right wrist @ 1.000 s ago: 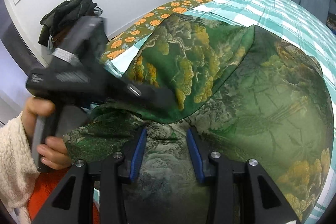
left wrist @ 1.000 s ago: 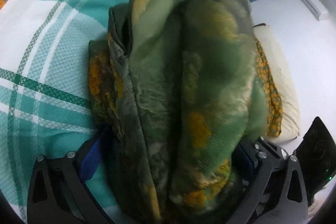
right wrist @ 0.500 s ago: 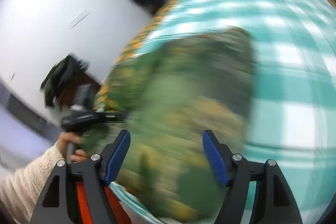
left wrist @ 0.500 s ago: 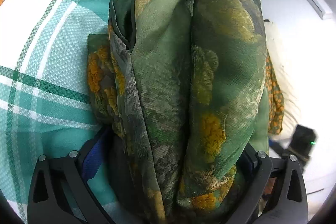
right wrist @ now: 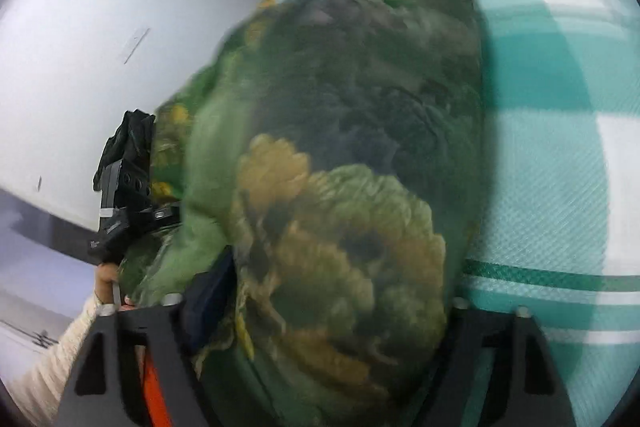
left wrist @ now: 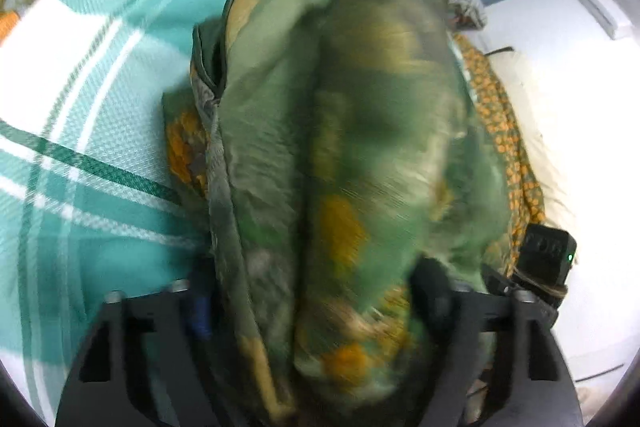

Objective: Fold large clothes

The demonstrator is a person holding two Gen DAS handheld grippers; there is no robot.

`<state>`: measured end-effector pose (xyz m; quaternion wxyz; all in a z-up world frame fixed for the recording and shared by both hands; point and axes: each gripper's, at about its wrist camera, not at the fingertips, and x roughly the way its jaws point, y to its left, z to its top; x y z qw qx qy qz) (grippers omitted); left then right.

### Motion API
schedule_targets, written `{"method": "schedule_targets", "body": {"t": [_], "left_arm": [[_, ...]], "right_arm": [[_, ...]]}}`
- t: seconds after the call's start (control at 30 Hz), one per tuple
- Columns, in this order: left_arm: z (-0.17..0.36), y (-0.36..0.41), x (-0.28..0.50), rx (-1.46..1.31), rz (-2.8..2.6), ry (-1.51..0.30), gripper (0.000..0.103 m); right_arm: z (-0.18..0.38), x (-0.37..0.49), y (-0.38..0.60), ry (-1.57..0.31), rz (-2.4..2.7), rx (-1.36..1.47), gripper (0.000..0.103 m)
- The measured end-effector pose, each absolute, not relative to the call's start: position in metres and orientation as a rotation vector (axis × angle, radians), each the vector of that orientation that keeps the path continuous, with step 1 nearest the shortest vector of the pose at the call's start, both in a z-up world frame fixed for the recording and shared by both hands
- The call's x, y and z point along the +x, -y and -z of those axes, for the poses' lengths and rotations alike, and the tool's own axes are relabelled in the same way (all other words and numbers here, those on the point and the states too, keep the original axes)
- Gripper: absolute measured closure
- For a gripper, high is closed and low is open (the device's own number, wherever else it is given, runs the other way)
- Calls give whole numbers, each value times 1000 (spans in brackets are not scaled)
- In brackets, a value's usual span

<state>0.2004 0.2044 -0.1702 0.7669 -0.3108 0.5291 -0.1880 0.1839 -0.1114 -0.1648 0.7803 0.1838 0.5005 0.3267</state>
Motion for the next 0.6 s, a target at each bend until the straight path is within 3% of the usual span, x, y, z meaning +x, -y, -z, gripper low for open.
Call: {"method": "schedule_targets", "body": {"t": [0.1, 0.3, 0.6], "left_arm": [[142, -198, 192, -674, 423, -1081, 42], [90, -184, 222, -639, 454, -955, 42], [102, -161, 371, -595, 395, -936, 42]], "right_arm": [[137, 168, 111, -996, -751, 343, 37], [89, 190, 132, -873, -832, 372, 37], [82, 354, 147, -844, -851, 359, 37]]}}
